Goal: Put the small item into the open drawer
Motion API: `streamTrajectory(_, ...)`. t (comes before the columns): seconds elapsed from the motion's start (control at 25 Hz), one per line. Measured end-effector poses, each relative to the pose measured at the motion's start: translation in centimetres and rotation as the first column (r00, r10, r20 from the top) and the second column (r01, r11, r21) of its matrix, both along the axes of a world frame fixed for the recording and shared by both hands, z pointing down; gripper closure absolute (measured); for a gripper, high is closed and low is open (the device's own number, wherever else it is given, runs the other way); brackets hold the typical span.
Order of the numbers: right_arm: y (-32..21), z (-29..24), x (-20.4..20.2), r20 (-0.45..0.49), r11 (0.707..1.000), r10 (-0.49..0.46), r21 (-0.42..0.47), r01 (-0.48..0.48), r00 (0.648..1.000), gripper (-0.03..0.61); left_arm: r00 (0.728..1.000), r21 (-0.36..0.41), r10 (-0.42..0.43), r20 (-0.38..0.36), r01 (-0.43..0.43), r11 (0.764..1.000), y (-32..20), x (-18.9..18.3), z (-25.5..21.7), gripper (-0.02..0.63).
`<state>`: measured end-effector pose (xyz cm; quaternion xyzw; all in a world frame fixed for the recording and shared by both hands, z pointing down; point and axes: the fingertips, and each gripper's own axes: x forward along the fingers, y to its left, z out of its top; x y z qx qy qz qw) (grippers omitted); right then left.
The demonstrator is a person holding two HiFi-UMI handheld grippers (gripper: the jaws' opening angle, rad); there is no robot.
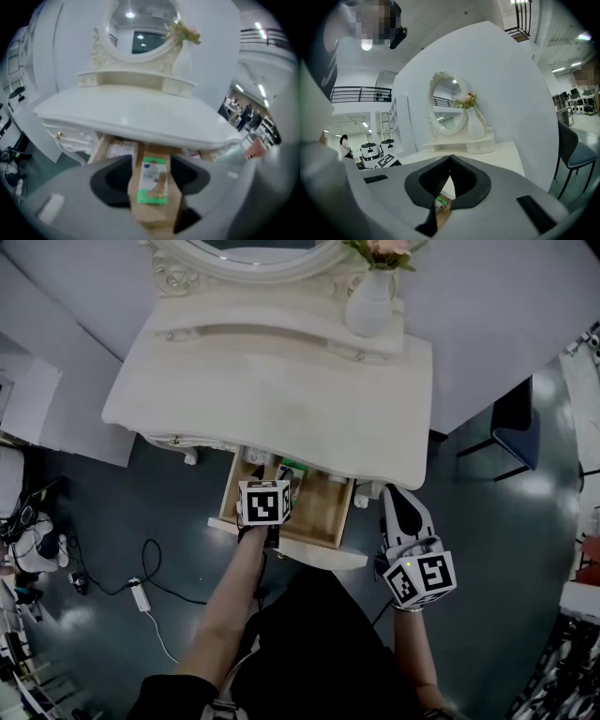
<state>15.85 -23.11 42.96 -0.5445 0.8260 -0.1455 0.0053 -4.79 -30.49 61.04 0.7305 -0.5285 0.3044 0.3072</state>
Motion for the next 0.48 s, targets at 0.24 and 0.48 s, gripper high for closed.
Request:
streamTrajectory(0.24,0.6,-1.1,-1.3,-0.004,1.000,-0.008,0.025,0.009,1.000,0.581,0.999,0.139,0.008,-0.040,-0.002,0.990,0.4,-1.0,-5.1,0.410)
streamTrajectory(0.48,1.3,-1.9,-2.3,-0.011,0.999,-0.011,0.050,0.012,1.000,0.581,0.998,0.265,0.021,-0.064,-0.004,0.964,1.0,-2.2,-9.5,0.474)
